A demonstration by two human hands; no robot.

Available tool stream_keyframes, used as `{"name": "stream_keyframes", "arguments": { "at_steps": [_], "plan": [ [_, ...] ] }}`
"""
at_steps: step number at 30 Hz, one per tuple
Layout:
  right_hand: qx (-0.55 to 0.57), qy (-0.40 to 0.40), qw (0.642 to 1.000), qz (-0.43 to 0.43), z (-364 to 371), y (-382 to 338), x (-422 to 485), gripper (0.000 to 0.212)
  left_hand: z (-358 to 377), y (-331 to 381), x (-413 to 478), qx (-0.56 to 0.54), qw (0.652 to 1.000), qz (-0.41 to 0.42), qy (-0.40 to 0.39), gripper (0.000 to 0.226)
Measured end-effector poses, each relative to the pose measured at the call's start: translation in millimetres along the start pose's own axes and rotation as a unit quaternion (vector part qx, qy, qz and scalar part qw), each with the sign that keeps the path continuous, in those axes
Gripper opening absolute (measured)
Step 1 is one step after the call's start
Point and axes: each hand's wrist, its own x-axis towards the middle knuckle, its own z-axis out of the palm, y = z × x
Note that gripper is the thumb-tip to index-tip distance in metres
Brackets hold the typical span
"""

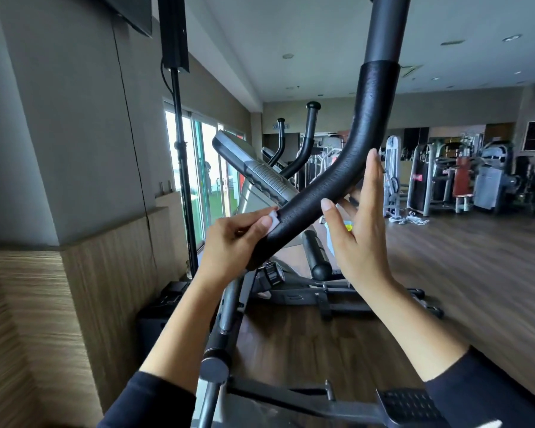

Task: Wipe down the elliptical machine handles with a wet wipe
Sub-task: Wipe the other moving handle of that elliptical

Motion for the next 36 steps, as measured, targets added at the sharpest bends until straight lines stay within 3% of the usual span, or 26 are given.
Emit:
{"name": "stream_keyframes", "arguments": {
  "at_steps": [4, 10, 18, 31, 36],
  "plan": [
    [0.026, 0.012, 0.999, -0.015, -1, 8, 1, 0.077, 27, 11, -2, -0.003, 0.995, 0.049, 0.081, 0.019],
    [0.058, 0.012, 0.997, -0.046, -4, 18, 6, 0.072, 37, -10, -26, 0.088, 0.960, 0.175, 0.199, 0.024],
    [0.115, -0.008, 0.992, -0.058, -2, 25, 7, 0.075, 47, -7, -29, 0.194, 0.925, 0.224, 0.236, 0.032],
    [0.191, -0.077, 0.973, -0.102, -5, 52, 21, 0.075, 90, -8, -33, 0.295, 0.835, 0.216, 0.411, 0.025],
    [0.220, -0.106, 0.962, -0.121, -7, 55, 28, 0.076, 113, 2, -15, 0.321, 0.802, 0.244, 0.441, 0.028]
  ]
}}
